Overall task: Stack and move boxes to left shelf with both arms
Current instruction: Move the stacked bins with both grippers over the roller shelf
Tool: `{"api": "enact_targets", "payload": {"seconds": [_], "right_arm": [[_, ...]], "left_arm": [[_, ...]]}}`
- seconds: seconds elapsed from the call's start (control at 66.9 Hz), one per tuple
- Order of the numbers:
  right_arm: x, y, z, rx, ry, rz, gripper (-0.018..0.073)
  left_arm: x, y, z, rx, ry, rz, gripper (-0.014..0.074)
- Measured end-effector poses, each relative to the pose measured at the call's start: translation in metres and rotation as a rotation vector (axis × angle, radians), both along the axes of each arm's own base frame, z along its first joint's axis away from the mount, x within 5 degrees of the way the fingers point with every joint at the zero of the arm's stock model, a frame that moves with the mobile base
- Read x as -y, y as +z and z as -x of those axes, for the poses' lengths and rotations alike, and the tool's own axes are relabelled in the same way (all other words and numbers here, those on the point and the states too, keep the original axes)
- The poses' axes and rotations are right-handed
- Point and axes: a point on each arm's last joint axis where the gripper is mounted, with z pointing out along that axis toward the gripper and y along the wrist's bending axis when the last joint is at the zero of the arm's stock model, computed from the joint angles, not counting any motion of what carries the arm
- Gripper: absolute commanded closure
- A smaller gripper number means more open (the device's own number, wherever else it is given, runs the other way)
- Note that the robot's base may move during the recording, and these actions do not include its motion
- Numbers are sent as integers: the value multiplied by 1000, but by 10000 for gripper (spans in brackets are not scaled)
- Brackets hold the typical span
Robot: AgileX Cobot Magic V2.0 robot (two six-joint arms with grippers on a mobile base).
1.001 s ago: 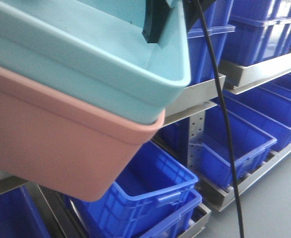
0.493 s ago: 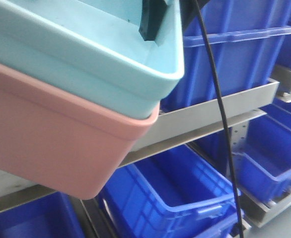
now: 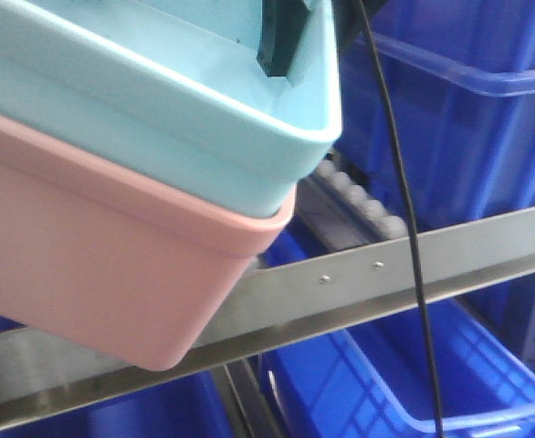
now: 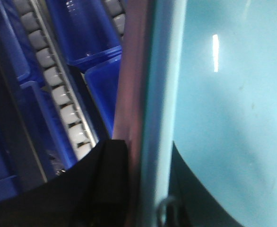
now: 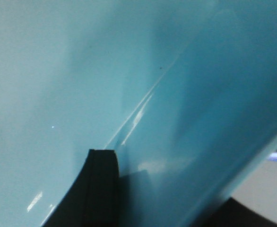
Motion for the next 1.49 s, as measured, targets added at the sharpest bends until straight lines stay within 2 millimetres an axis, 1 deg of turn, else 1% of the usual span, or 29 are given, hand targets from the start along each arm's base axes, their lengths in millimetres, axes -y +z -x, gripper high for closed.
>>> {"api": "enact_targets", "payload": {"seconds": [0.179, 0.314, 0.508, 0.687, 1.285, 1.494], "right_arm": [[8, 6, 3, 21, -28, 40, 505], [24, 13, 1, 31, -83, 73, 505], [45, 26, -3, 55, -147, 51, 505], [54, 30, -6, 71, -179, 44, 505], [57, 31, -9, 82, -189, 53, 505], [58, 31, -10, 98, -189, 61, 505]], "left_arm": [[6, -4, 1, -44, -79, -6, 599], [15, -10, 2, -105, -136, 21, 599], [25, -18, 1, -170, -159, 75, 599], [31, -18, 1, -175, -175, 118, 599], [34, -20, 1, -190, -178, 136, 599], [38, -26, -2, -220, -177, 134, 599]]}}
